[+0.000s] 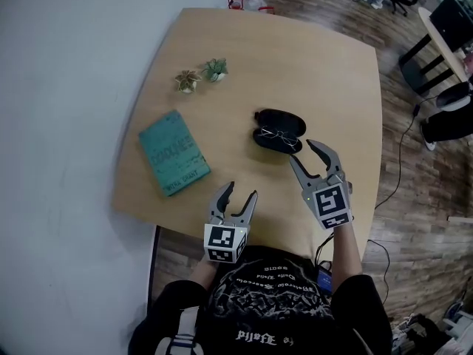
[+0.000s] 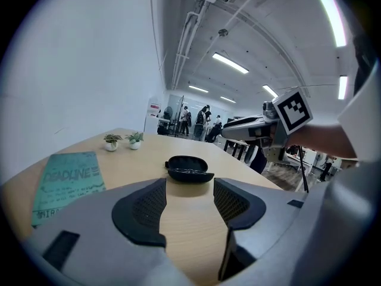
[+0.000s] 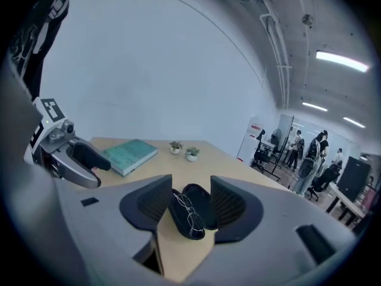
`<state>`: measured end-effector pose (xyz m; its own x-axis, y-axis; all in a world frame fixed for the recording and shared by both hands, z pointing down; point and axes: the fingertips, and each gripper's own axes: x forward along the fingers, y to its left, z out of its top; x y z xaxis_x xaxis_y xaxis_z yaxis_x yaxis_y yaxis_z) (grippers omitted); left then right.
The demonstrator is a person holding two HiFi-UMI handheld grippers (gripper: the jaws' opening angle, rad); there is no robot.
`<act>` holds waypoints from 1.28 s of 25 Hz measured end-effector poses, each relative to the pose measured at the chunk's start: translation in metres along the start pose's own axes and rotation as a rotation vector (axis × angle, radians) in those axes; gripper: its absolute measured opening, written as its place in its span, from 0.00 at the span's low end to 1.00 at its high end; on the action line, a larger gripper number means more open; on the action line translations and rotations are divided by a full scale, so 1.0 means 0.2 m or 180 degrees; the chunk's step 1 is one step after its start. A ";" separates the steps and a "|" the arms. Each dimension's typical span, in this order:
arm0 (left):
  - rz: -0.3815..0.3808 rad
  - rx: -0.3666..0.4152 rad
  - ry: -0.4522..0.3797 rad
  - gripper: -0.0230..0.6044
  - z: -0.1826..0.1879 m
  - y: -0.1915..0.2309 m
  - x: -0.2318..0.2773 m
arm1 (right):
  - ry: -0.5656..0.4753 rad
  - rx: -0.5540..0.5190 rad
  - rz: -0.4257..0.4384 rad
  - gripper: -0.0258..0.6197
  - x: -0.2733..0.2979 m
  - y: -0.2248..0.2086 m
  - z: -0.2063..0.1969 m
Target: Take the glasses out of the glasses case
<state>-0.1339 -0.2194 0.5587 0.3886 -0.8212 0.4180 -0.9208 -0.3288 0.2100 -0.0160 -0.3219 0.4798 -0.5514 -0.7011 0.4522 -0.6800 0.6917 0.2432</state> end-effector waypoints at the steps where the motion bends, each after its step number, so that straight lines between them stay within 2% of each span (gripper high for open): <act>1: 0.0001 -0.0005 0.0006 0.44 0.00 0.01 0.00 | 0.0026 -0.0027 0.0042 0.37 0.03 0.00 0.00; 11: -0.0084 -0.0005 0.0055 0.44 0.00 -0.02 0.08 | 0.0400 -0.0111 0.0502 0.37 0.31 -0.02 -0.11; 14: -0.0144 0.0036 0.0093 0.44 -0.01 -0.05 0.11 | 0.0587 -0.0268 0.0648 0.37 0.39 -0.02 -0.19; 32: -0.0069 -0.0037 0.0229 0.44 -0.07 0.01 0.18 | 0.1299 -0.0927 0.0979 0.37 0.72 0.02 -0.55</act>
<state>-0.1223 -0.2423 0.5872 0.4104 -0.7781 0.4755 -0.9117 -0.3404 0.2299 -0.0447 -0.4010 0.6397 -0.4323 -0.3770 0.8191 -0.3255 0.9124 0.2482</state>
